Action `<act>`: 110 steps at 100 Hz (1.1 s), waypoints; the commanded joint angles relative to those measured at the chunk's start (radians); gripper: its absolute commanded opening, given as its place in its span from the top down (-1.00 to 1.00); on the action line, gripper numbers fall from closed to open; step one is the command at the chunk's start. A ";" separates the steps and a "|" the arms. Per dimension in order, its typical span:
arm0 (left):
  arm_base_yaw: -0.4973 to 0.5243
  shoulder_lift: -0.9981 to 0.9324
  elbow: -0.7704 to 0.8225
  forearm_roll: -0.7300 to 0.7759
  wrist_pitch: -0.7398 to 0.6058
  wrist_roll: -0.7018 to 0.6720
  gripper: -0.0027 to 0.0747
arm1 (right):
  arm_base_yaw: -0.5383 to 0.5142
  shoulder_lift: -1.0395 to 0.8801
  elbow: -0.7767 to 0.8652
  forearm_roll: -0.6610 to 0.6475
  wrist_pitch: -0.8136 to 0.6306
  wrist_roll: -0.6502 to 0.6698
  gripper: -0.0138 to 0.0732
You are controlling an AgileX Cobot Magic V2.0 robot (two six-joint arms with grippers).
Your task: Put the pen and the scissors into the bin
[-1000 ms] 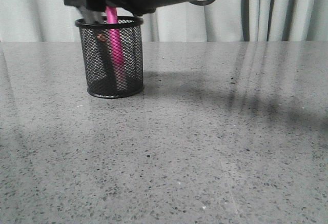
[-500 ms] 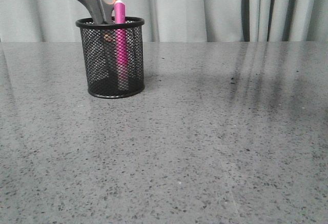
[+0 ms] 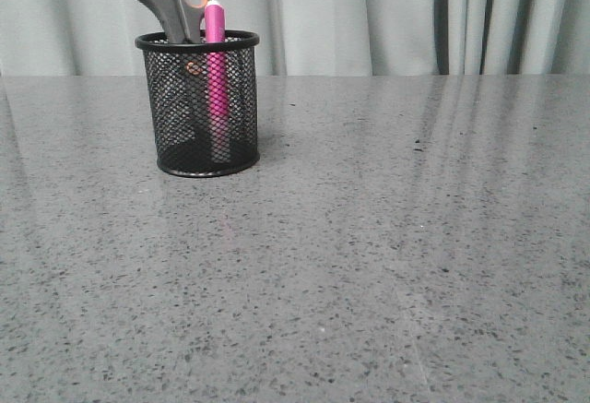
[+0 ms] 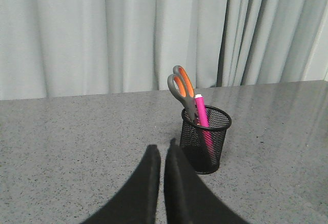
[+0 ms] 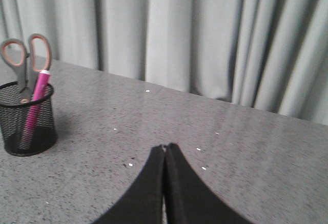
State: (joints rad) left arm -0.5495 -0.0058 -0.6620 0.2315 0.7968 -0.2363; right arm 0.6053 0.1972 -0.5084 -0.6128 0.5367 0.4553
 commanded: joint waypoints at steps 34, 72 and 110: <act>-0.004 0.001 -0.018 0.007 -0.070 -0.011 0.98 | -0.001 -0.203 -0.014 -0.028 -0.009 -0.014 0.86; -0.004 0.001 -0.014 0.005 -0.078 -0.011 0.98 | -0.001 -0.203 -0.014 -0.028 -0.009 -0.014 0.86; 0.089 -0.030 0.332 -0.019 -0.567 0.084 0.98 | -0.001 -0.203 -0.014 -0.028 -0.007 -0.014 0.86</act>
State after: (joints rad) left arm -0.4912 -0.0058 -0.4171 0.2407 0.5387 -0.1892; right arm 0.6053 -0.0147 -0.4997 -0.6128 0.5877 0.4492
